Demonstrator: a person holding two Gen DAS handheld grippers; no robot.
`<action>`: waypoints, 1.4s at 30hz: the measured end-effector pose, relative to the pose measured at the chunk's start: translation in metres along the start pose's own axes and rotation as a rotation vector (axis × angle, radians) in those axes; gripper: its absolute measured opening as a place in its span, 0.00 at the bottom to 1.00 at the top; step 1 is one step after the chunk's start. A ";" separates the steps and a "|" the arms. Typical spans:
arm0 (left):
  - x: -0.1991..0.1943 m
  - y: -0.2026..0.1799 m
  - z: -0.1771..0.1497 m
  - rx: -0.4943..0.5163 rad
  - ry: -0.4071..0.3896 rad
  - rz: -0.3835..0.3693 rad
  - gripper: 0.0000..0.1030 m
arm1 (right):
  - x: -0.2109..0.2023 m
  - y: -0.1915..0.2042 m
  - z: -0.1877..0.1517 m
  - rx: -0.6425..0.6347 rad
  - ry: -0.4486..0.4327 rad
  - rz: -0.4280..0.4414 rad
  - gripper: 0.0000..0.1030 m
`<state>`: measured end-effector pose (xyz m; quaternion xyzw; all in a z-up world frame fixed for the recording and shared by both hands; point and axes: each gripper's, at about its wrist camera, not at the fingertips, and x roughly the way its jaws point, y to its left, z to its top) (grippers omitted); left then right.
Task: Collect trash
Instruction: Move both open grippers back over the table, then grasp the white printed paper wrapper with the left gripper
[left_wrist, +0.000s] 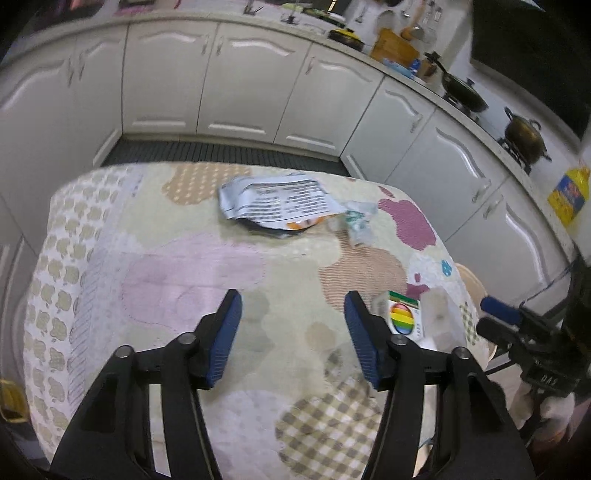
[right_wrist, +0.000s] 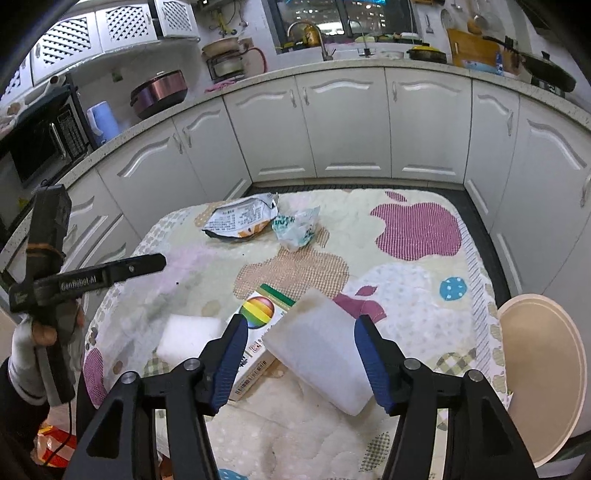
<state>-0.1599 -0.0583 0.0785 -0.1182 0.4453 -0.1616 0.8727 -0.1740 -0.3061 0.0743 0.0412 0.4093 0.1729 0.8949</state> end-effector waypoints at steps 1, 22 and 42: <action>0.002 0.004 0.002 -0.015 0.004 -0.007 0.57 | 0.002 -0.002 -0.001 0.003 0.005 -0.003 0.56; 0.102 0.074 0.083 -0.437 0.094 -0.125 0.64 | 0.017 -0.031 0.000 0.084 0.020 -0.032 0.56; 0.083 0.073 0.078 -0.372 0.071 -0.134 0.18 | 0.027 -0.028 0.002 0.000 0.031 -0.013 0.56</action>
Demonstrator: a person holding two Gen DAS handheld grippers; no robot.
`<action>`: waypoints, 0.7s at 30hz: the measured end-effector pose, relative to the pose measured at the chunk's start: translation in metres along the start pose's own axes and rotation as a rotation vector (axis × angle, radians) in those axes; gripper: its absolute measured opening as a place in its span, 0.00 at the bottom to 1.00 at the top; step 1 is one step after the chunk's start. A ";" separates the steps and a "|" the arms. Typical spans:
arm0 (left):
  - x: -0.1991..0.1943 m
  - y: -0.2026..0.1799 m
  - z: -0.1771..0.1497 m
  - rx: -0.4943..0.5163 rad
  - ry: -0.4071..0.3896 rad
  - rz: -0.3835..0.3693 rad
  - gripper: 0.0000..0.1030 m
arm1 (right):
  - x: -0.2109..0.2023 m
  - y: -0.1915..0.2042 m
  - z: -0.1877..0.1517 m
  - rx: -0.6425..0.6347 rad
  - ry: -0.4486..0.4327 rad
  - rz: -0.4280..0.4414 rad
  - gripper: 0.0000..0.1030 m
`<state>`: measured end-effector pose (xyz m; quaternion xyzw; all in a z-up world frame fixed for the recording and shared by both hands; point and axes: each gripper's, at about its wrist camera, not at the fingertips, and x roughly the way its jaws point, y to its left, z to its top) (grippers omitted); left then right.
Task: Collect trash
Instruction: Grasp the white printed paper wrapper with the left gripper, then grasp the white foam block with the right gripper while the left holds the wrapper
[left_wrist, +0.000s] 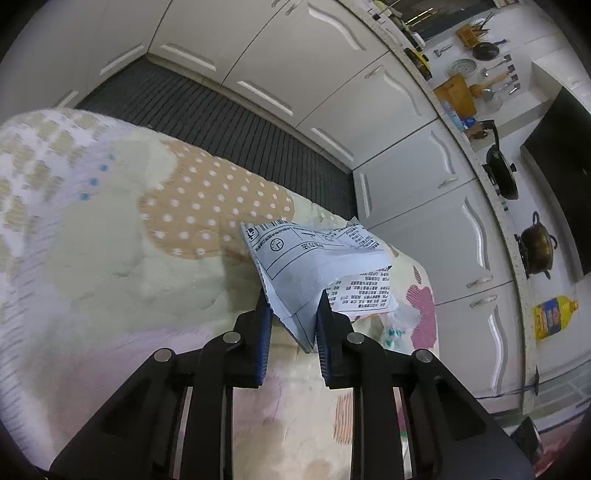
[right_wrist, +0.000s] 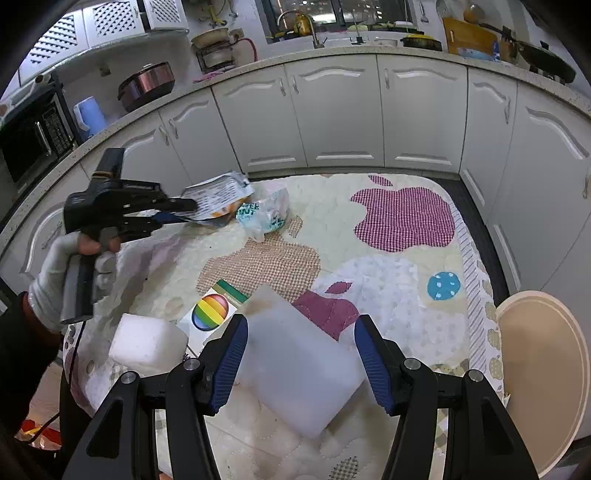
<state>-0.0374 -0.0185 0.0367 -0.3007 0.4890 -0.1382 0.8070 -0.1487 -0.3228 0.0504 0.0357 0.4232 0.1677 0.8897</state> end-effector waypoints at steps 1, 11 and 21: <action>-0.007 0.000 -0.001 0.008 -0.004 0.004 0.18 | 0.000 0.001 0.000 -0.010 0.003 0.003 0.56; -0.066 -0.020 -0.024 0.112 -0.025 0.013 0.18 | 0.003 0.012 -0.002 -0.102 0.036 0.071 0.58; -0.103 -0.034 -0.053 0.179 -0.033 0.034 0.18 | 0.009 0.023 -0.010 -0.242 0.060 0.078 0.67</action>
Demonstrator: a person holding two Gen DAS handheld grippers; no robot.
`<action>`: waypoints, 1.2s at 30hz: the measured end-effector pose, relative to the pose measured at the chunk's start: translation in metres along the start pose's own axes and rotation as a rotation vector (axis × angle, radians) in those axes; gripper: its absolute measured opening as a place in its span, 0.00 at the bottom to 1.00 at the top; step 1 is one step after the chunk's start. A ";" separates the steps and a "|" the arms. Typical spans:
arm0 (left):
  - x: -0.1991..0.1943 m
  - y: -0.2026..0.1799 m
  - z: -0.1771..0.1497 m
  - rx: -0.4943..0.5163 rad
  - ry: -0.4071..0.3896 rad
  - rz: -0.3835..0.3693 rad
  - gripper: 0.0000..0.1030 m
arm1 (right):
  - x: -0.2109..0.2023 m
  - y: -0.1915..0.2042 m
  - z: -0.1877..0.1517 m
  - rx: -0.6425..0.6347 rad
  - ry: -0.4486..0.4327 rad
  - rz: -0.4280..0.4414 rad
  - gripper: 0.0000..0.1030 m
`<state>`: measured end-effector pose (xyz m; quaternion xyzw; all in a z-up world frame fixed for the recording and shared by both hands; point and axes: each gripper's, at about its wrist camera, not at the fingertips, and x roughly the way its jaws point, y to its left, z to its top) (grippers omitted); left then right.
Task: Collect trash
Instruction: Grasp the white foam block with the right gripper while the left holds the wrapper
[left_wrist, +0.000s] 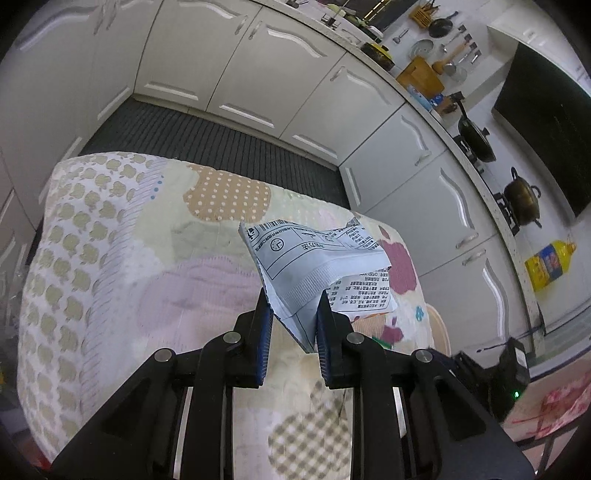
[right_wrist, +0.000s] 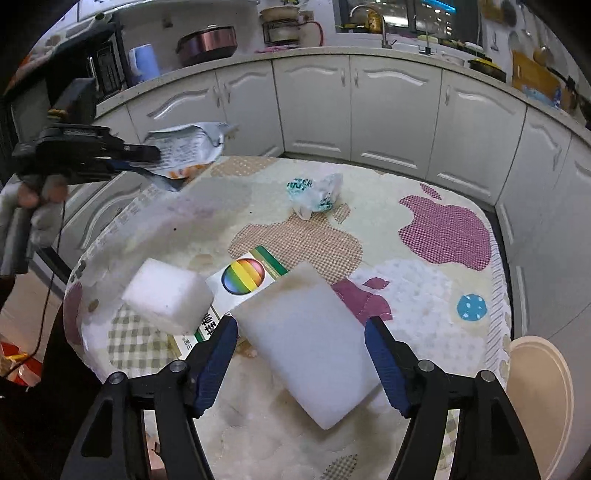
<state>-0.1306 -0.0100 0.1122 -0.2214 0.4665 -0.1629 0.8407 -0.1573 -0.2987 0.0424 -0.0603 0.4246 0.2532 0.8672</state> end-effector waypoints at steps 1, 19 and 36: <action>-0.003 -0.002 -0.003 0.006 -0.003 0.004 0.18 | 0.003 -0.001 -0.001 0.001 0.006 0.011 0.67; -0.011 -0.065 -0.036 0.121 -0.028 0.017 0.18 | -0.024 -0.014 -0.010 0.058 -0.101 0.030 0.64; -0.005 -0.086 -0.043 0.183 -0.042 0.006 0.18 | -0.040 -0.014 -0.013 0.036 -0.134 -0.034 0.23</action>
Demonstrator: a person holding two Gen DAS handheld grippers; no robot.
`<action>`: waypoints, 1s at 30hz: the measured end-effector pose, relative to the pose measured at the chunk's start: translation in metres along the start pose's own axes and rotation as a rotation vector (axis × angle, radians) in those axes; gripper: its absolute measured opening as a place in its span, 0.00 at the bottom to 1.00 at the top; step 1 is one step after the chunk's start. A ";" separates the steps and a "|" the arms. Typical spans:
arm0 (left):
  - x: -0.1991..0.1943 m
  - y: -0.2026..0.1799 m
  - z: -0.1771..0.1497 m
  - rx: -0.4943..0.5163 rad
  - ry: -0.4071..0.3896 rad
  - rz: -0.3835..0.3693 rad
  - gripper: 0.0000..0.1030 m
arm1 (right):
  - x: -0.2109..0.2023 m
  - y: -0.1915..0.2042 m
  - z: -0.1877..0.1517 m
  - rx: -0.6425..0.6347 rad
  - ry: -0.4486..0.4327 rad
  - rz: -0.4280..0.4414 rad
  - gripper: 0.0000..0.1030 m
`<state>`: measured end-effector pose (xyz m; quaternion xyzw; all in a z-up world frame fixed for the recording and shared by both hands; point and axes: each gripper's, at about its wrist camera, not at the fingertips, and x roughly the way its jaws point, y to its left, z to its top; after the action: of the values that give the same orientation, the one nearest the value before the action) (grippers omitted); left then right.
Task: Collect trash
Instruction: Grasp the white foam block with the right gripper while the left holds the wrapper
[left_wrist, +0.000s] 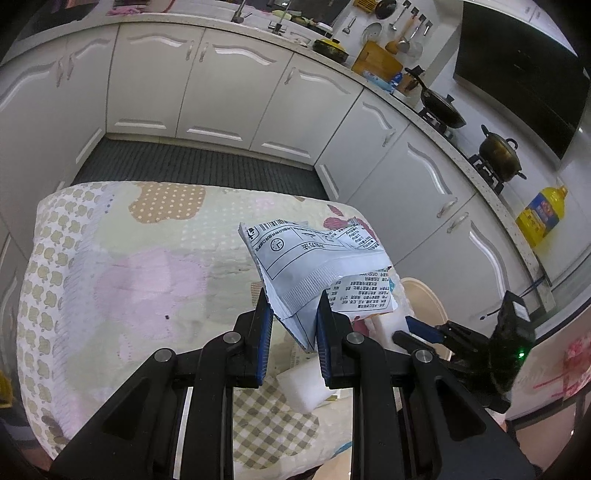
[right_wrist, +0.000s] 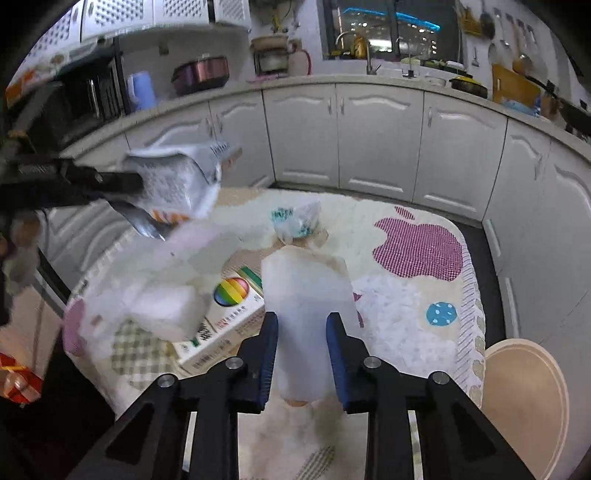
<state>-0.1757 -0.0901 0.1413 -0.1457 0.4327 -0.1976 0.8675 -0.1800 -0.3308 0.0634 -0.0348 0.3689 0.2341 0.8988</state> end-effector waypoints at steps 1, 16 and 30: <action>0.001 -0.001 0.000 0.002 0.003 -0.001 0.18 | -0.002 0.001 -0.001 0.002 0.002 0.001 0.22; 0.004 -0.011 -0.003 0.030 0.010 0.000 0.18 | 0.025 0.007 -0.012 -0.003 0.118 -0.010 0.67; 0.010 -0.020 -0.007 0.040 0.014 -0.008 0.18 | 0.001 0.003 -0.010 0.049 0.040 0.006 0.53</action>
<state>-0.1806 -0.1125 0.1386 -0.1288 0.4340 -0.2109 0.8664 -0.1873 -0.3296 0.0557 -0.0162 0.3926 0.2267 0.8912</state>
